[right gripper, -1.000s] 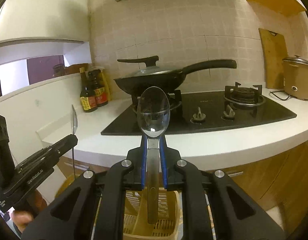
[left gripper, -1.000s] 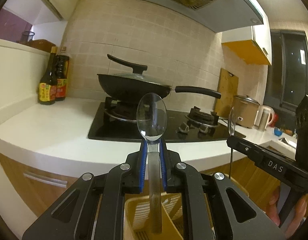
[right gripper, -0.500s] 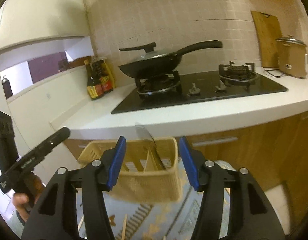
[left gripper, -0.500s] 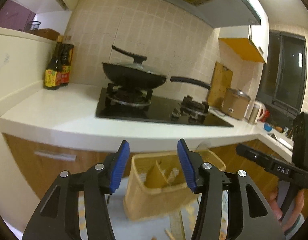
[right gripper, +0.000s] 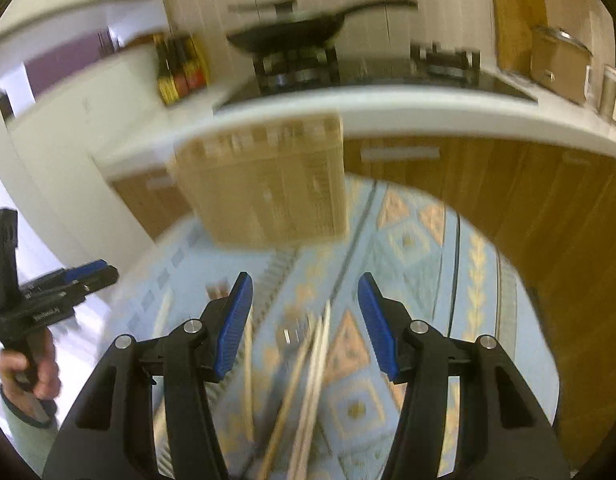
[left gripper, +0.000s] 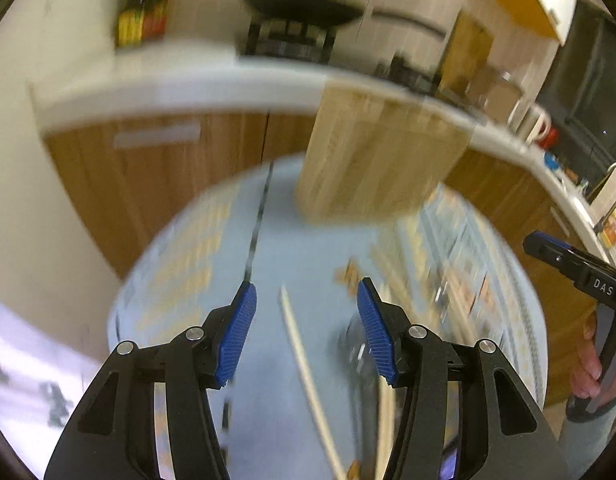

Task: Organize utensils
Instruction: 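Grasp a wooden chopstick with the left gripper while the right gripper grasps another chopstick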

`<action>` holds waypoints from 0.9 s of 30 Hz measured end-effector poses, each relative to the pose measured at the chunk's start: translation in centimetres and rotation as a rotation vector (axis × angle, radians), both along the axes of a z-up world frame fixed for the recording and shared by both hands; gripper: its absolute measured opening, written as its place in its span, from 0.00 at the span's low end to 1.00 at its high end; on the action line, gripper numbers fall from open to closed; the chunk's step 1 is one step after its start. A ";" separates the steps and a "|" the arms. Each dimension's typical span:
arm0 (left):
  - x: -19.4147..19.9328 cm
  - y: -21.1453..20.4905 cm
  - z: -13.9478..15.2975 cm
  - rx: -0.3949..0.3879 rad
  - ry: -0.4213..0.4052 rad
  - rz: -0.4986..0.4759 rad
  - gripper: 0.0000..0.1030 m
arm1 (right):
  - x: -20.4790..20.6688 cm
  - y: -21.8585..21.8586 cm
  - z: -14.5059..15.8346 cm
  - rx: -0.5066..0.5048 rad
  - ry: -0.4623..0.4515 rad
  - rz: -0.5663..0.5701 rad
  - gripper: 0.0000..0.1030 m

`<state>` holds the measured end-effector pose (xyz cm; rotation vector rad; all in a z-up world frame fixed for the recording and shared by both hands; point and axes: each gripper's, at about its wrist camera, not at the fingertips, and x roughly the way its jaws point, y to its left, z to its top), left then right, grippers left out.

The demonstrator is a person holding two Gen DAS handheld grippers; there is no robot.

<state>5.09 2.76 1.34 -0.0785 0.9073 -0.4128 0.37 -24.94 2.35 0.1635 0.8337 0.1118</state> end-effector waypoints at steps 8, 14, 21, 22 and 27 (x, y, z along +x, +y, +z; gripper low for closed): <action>-0.9 -2.2 -5.7 0.152 0.162 -0.071 0.42 | 2.2 2.7 -5.3 0.085 0.220 0.164 0.36; -1.1 -3.8 -6.1 0.271 0.147 -0.102 0.35 | 5.5 5.4 -7.8 0.088 0.356 0.244 0.29; -1.2 -4.6 -6.1 0.336 0.148 -0.133 0.35 | 7.3 7.1 -8.5 0.029 0.389 0.263 0.23; -1.1 -4.8 -6.1 0.352 0.146 -0.139 0.35 | 7.5 7.4 -8.5 0.012 0.393 0.264 0.22; -1.5 -5.4 -6.0 0.380 0.144 -0.171 0.28 | 8.1 9.5 -8.5 -0.131 0.410 0.291 0.07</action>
